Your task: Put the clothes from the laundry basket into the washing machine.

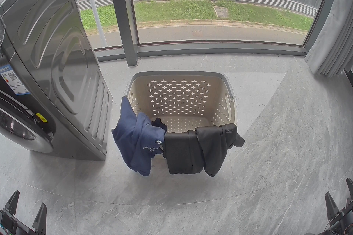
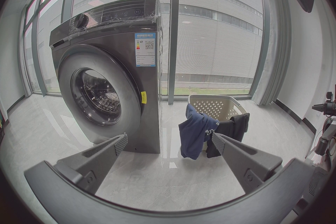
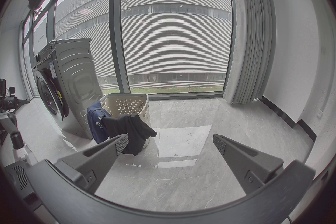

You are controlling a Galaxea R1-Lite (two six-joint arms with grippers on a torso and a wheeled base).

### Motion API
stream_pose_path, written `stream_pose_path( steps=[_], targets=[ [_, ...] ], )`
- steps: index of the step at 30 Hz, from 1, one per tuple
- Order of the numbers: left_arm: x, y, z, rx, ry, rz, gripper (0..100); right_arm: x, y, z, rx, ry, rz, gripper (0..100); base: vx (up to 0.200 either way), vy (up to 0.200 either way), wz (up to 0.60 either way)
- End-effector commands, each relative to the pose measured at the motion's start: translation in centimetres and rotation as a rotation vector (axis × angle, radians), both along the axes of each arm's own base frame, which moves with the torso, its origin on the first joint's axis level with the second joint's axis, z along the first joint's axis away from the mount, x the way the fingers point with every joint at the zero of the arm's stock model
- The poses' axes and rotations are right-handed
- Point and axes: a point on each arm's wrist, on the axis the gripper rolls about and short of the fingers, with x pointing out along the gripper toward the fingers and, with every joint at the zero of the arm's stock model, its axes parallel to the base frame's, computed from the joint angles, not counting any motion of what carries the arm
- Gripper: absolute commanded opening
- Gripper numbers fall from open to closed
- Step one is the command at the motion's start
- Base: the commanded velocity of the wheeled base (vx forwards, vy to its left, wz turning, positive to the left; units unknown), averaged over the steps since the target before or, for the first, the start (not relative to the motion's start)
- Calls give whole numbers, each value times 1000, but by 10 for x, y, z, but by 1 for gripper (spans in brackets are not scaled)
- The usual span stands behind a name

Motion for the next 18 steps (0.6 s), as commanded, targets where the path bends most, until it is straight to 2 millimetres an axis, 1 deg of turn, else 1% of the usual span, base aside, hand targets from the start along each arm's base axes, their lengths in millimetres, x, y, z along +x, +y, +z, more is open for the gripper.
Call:
stream_pose_path(
  steps=[1, 8, 17, 18],
  targets=[
    [1, 0, -4, -1, 8, 1, 100, 0, 0, -5, -1, 3, 0, 100, 200, 0, 0],
    [1, 0, -4, -1, 8, -1, 100, 0, 0, -5, -1, 3, 0, 100, 200, 0, 0],
    [1, 0, -4, -1, 8, 1, 100, 0, 0, -5, -1, 3, 0, 100, 0, 0, 0],
    [1, 0, -4, -1, 8, 1, 100, 0, 0, -5, -1, 3, 0, 100, 0, -200, 0]
  ],
)
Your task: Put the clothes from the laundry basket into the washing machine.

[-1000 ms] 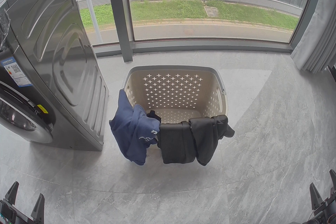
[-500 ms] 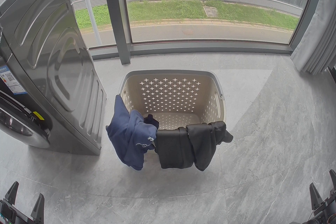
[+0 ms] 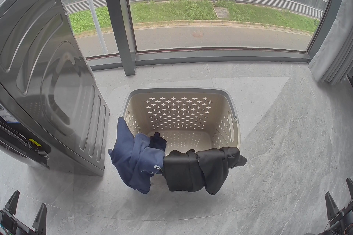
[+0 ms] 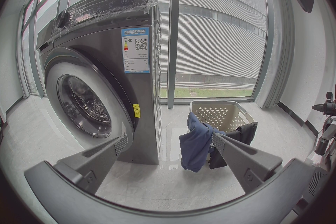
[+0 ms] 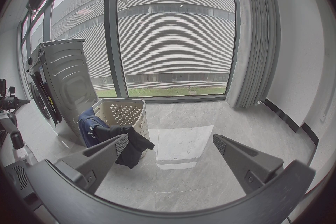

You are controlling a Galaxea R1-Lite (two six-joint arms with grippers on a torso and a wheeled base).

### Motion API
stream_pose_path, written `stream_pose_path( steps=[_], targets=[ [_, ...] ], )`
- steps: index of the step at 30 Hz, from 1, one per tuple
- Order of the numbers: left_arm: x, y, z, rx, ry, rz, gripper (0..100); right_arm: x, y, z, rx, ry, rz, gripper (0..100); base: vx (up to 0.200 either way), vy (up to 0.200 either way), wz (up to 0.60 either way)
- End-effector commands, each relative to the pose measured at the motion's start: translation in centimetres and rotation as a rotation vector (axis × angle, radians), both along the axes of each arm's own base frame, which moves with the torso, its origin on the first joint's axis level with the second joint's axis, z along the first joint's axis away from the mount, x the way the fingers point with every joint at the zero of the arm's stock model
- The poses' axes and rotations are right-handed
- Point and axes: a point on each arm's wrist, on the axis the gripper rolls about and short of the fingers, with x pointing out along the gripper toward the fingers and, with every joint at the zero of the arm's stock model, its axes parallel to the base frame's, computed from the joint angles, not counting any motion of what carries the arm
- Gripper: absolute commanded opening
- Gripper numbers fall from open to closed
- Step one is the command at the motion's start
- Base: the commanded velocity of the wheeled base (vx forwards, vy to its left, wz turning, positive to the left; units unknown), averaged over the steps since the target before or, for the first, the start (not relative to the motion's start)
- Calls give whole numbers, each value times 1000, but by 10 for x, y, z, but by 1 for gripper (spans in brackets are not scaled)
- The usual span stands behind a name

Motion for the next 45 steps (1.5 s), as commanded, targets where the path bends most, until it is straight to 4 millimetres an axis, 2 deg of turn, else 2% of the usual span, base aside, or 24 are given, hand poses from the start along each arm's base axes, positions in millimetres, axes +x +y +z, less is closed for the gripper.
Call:
stream_pose_path(
  steps=[1, 14, 23, 32, 38, 45],
  targets=[
    [1, 0, -4, 0, 8, 1, 100, 0, 0, -5, 0, 4, 1, 100, 0, -200, 0],
    [1, 0, -4, 0, 8, 1, 100, 0, 0, -5, 0, 4, 1, 100, 0, -15, 0],
    [1, 0, -4, 0, 8, 1, 100, 0, 0, -5, 0, 5, 1, 100, 200, 0, 0],
    [1, 0, -4, 0, 8, 1, 100, 0, 0, -5, 0, 4, 1, 100, 0, 0, 0],
    [1, 0, -4, -2, 8, 1, 100, 0, 0, -5, 0, 4, 1, 100, 0, -200, 0],
    [1, 0, -4, -2, 8, 1, 100, 0, 0, -5, 0, 5, 1, 100, 0, 0, 0]
  ],
)
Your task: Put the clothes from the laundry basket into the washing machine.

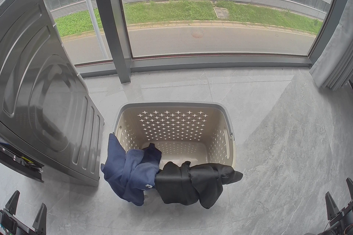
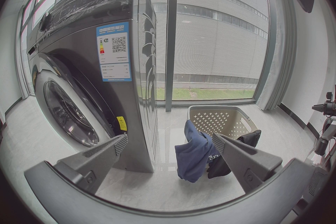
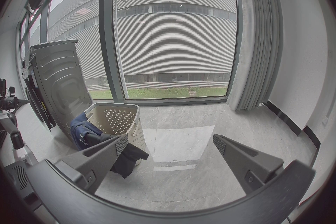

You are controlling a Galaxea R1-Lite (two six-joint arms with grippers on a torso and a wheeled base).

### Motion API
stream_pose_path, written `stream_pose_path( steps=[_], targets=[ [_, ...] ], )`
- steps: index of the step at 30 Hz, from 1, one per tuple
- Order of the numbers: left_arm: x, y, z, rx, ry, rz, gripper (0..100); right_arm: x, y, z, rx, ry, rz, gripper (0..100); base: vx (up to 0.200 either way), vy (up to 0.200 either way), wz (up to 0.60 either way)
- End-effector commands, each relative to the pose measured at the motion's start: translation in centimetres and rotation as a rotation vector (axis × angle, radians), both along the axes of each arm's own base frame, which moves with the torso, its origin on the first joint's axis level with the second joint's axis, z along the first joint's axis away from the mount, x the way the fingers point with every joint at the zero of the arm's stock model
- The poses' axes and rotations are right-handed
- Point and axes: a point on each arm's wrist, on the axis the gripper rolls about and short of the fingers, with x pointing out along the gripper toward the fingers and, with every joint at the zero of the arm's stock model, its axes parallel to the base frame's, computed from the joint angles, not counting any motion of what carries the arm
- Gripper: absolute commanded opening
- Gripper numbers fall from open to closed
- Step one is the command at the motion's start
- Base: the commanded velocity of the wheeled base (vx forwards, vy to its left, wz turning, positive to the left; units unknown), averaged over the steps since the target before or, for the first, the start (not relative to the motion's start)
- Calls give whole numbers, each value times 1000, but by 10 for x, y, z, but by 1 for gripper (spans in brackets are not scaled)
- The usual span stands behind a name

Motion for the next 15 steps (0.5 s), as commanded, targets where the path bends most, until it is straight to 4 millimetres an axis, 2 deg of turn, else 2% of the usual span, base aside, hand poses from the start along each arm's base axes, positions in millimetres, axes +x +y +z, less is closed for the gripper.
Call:
stream_pose_path(
  steps=[1, 8, 15],
  targets=[
    [1, 0, -4, -1, 7, 1, 100, 0, 0, -5, 0, 3, 0, 100, 0, 0, 0],
    [1, 0, -4, -1, 7, 1, 100, 0, 0, -5, 0, 5, 0, 100, 0, 0, 0],
    [1, 0, -4, -1, 7, 1, 100, 0, 0, -5, 0, 5, 0, 100, 200, 0, 0]
  ],
)
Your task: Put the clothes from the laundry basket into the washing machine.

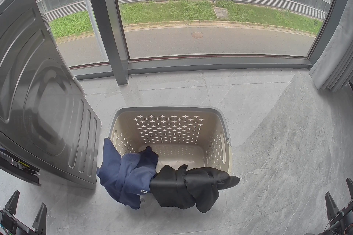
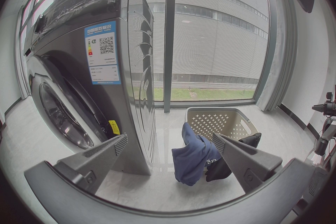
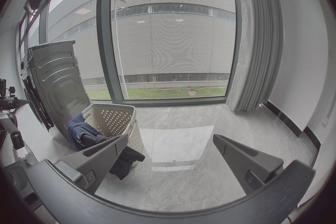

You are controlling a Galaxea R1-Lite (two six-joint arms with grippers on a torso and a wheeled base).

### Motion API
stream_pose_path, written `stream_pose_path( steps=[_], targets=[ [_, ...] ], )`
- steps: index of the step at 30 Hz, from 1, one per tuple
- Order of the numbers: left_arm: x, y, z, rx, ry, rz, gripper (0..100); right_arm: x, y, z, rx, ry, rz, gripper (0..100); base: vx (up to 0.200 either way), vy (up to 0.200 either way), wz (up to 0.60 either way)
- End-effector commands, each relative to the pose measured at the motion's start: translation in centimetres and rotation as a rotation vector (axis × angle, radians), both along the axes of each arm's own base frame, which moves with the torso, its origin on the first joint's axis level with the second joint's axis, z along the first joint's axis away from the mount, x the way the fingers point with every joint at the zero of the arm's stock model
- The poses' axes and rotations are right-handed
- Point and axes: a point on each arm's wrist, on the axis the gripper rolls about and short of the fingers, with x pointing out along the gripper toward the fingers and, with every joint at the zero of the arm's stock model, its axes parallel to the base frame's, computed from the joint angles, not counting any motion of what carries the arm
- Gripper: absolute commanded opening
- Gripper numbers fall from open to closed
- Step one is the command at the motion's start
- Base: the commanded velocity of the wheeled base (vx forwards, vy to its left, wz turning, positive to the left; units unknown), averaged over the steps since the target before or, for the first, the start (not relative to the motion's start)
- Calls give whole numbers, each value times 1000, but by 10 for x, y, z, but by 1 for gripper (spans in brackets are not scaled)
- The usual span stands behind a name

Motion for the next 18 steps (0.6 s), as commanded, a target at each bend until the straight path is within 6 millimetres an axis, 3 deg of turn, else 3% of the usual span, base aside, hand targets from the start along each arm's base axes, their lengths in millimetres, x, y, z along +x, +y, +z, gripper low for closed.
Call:
stream_pose_path(
  steps=[1, 11, 18],
  targets=[
    [1, 0, -4, 0, 8, 1, 100, 0, 0, -5, 0, 3, 0, 100, 200, 0, 0],
    [1, 0, -4, 0, 8, 1, 100, 0, 0, -5, 0, 3, 0, 100, 20, 0, 0],
    [1, 0, -4, 0, 8, 1, 100, 0, 0, -5, 0, 3, 0, 100, 171, 0, 0]
  ],
)
